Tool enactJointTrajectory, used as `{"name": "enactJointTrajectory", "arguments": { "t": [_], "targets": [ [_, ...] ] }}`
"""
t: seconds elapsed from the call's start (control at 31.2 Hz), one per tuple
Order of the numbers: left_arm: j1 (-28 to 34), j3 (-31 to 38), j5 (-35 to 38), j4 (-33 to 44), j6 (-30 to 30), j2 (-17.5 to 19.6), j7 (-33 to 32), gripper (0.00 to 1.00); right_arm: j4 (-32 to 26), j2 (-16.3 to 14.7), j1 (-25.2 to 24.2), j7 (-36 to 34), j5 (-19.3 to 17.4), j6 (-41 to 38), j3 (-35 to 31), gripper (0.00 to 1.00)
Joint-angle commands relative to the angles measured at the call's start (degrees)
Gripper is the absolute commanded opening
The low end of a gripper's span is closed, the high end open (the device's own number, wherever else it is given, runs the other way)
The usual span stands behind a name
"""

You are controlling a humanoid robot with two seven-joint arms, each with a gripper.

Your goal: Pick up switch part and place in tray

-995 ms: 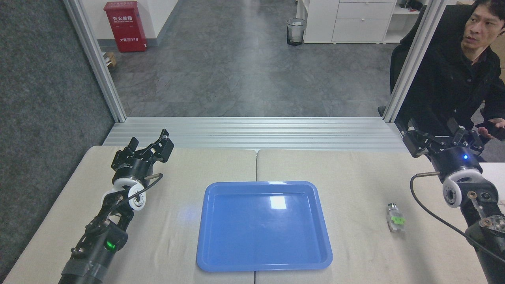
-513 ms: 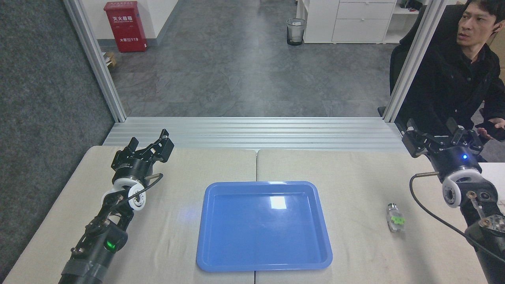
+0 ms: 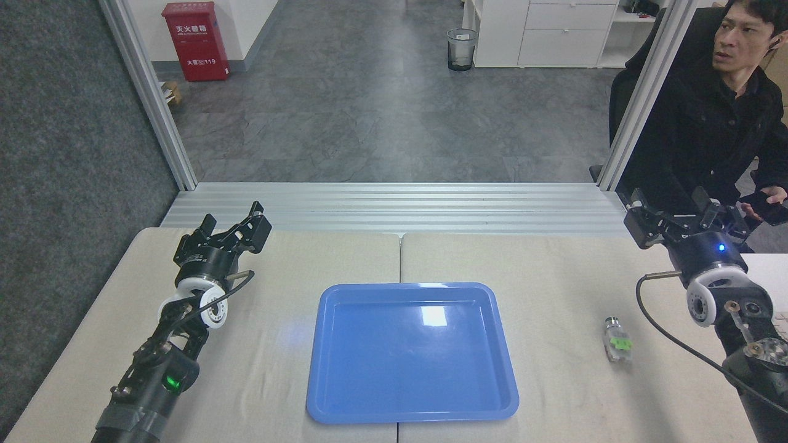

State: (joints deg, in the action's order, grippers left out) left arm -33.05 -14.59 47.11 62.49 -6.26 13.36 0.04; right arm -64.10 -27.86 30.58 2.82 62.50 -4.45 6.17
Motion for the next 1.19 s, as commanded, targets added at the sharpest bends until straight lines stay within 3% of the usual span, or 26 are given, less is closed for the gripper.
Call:
{"name": "enactJointTrajectory", "arguments": {
  "t": [0.0, 0.13, 0.29, 0.58, 0.77, 0.99, 1.03, 1.16],
  "targets": [
    [0.00, 0.00, 0.00, 0.00, 0.02, 0.00, -0.04, 1.00, -0.77, 0.61, -0.44, -0.01, -0.01, -0.12, 0.42, 0.99],
    [0.00, 0.00, 0.00, 0.00, 0.02, 0.00, 0.05, 1.00, -0.77, 0.53, -2.63, -0.01, -0.01, -0.03, 3.23, 0.99],
    [0.00, 0.00, 0.00, 0.00, 0.02, 0.00, 0.05, 1.00, -0.77, 1.05, -9.13, -1.23, -0.19, 0.41, 2.80, 0.99],
    [0.00, 0.00, 0.00, 0.00, 0.02, 0.00, -0.04, 1.00, 2.92, 6.67, -16.78, -1.50, -0.98, 4.62, 2.62, 0.99],
    [0.00, 0.00, 0.00, 0.00, 0.02, 0.00, -0.04, 1.00, 4.86, 9.84, -18.72, -1.24, -0.98, 5.24, 2.71, 0.98],
    [0.00, 0.00, 0.00, 0.00, 0.02, 0.00, -0.04, 1.00, 6.26, 10.19, -19.60, -1.15, -0.89, 7.17, 3.58, 0.96],
    [0.00, 0.00, 0.00, 0.00, 0.02, 0.00, 0.05, 1.00, 6.53, 10.28, -19.60, -1.15, -0.81, 7.35, 3.67, 0.95],
    [0.00, 0.00, 0.00, 0.00, 0.02, 0.00, -0.04, 1.00, 7.32, 10.90, -19.95, -1.15, -0.72, 8.58, 3.59, 0.76]
  ]
}}
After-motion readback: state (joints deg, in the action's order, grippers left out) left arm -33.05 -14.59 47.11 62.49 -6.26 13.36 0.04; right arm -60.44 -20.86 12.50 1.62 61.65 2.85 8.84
